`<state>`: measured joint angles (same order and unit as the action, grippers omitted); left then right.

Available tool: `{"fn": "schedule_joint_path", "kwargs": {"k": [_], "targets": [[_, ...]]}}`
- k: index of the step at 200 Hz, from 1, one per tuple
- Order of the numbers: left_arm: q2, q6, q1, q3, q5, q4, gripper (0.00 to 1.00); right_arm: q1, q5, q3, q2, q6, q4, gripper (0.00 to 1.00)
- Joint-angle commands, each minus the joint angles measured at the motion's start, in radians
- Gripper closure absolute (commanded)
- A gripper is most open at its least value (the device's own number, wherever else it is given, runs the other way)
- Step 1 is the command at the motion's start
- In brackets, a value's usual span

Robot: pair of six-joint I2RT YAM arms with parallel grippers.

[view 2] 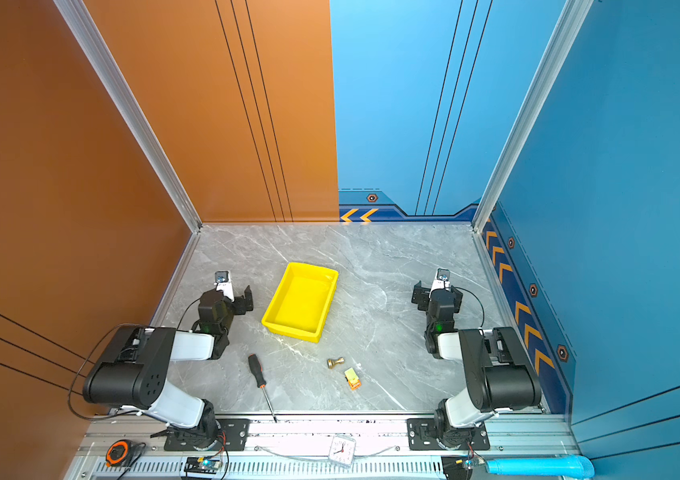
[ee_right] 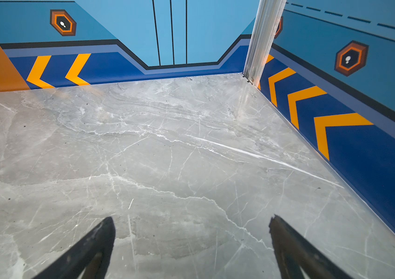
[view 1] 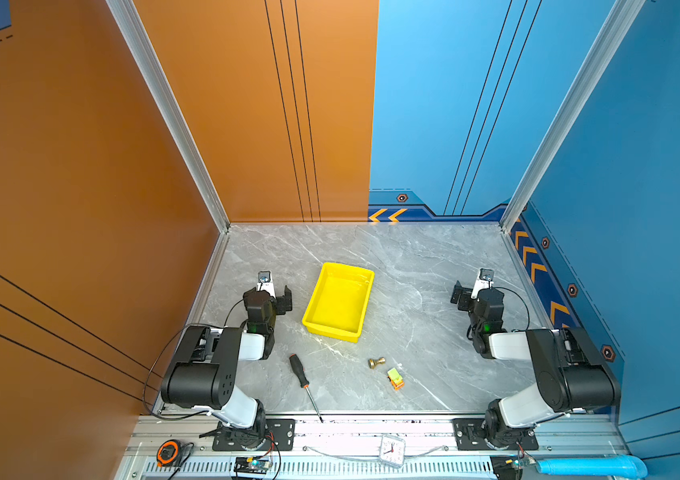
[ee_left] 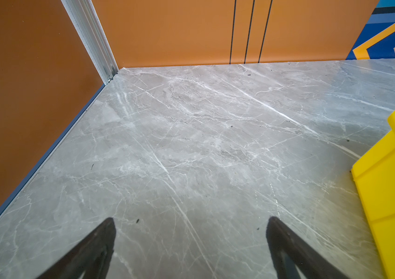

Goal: Put the screwdriver in the bin

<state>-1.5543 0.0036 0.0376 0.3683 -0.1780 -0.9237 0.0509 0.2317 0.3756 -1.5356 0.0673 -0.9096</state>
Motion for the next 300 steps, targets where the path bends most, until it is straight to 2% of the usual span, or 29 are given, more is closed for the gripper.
{"fn": "schedule_joint_path", "kwargs": {"k": [1, 45, 136, 159, 170, 185, 210, 249, 276, 300], "targets": [[-0.006, 0.005, 0.001, 0.015, 0.010, 0.010, 0.02, -0.007, 0.000, -0.014, -0.011, 0.012, -0.018, 0.00], [-0.005, 0.004, -0.001, 0.012, 0.013, 0.009, 0.02, -0.005, 0.003, -0.014, -0.011, 0.010, -0.019, 0.00], [0.046, -0.010, -0.008, 0.013, -0.011, 0.047, 0.02, 0.040, 0.113, -0.032, 0.033, -0.010, -0.028, 0.00], [0.088, -0.019, -0.018, 0.026, -0.012, 0.114, 0.02, 0.055, 0.164, -0.028, 0.076, -0.008, 0.015, 0.00], [0.109, -0.020, -0.020, 0.035, -0.008, 0.149, 0.02, 0.070, 0.198, -0.012, 0.117, -0.010, 0.091, 0.00], [0.142, -0.024, -0.021, 0.053, -0.008, 0.225, 0.02, 0.082, 0.187, 0.016, 0.177, -0.011, 0.203, 0.00], [0.214, -0.047, -0.022, 0.084, -0.045, 0.353, 0.02, 0.122, 0.215, 0.016, 0.240, -0.025, 0.262, 0.00], [0.326, -0.185, -0.027, 0.213, -0.185, 0.742, 0.02, 0.221, 0.278, 0.091, 0.363, -0.040, 0.513, 0.00], [0.359, -0.256, -0.014, 0.303, -0.145, 0.983, 0.02, 0.298, 0.337, 0.145, 0.445, -0.025, 0.637, 0.00], [0.381, -0.350, -0.007, 0.385, -0.119, 1.231, 0.02, 0.333, 0.428, 0.224, 0.526, 0.109, 0.823, 0.00]]}}
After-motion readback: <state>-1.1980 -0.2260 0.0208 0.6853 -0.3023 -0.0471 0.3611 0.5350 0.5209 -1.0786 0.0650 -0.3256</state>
